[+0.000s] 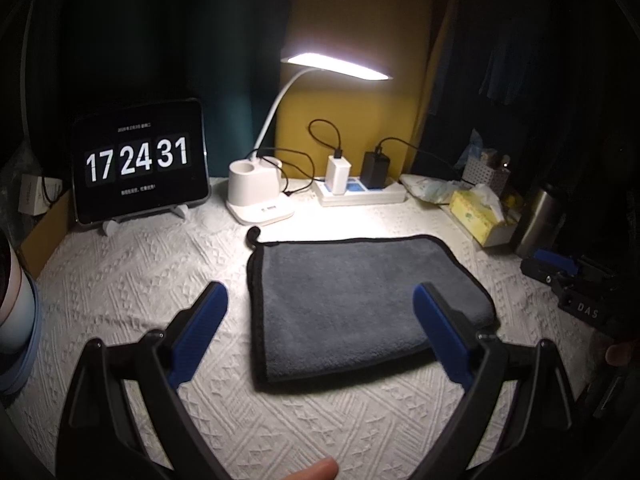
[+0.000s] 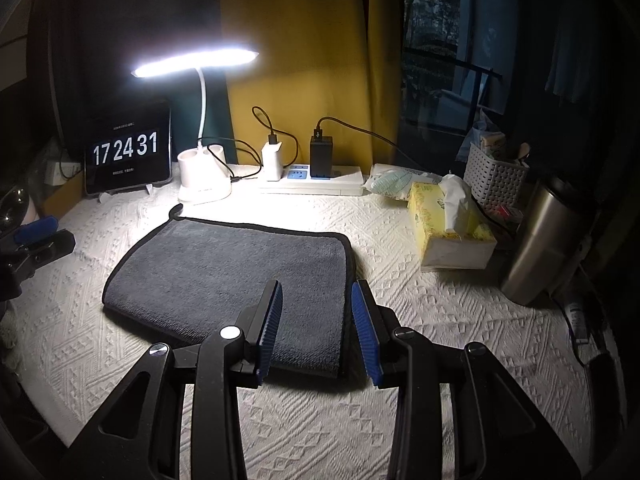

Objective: Fold towel

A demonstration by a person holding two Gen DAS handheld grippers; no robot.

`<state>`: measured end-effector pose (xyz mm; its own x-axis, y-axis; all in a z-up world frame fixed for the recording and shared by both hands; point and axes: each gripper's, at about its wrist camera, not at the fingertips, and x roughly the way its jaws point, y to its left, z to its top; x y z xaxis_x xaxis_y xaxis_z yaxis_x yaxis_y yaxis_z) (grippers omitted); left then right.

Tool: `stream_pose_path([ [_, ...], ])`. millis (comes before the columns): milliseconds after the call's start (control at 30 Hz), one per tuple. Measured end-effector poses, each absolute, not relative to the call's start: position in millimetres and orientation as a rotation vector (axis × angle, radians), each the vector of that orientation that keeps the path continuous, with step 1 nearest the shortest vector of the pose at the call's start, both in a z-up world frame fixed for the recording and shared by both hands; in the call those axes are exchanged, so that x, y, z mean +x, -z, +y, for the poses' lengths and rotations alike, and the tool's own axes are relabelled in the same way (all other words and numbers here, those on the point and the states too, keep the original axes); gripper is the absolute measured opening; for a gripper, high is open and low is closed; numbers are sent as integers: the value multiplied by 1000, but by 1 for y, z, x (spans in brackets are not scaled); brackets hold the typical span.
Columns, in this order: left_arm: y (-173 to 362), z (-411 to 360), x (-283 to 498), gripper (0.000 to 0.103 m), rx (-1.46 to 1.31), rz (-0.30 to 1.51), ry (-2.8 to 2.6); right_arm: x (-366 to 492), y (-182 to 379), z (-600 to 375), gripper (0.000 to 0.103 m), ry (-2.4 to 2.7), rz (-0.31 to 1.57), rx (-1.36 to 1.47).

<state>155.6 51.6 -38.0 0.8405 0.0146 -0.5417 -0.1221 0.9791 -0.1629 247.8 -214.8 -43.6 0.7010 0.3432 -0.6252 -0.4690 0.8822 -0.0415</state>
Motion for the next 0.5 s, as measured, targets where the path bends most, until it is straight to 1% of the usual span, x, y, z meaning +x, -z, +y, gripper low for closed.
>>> stream_pose_path([
  [500, 25, 37, 117, 95, -181, 504, -97, 213, 36, -218, 38, -468, 627, -208],
])
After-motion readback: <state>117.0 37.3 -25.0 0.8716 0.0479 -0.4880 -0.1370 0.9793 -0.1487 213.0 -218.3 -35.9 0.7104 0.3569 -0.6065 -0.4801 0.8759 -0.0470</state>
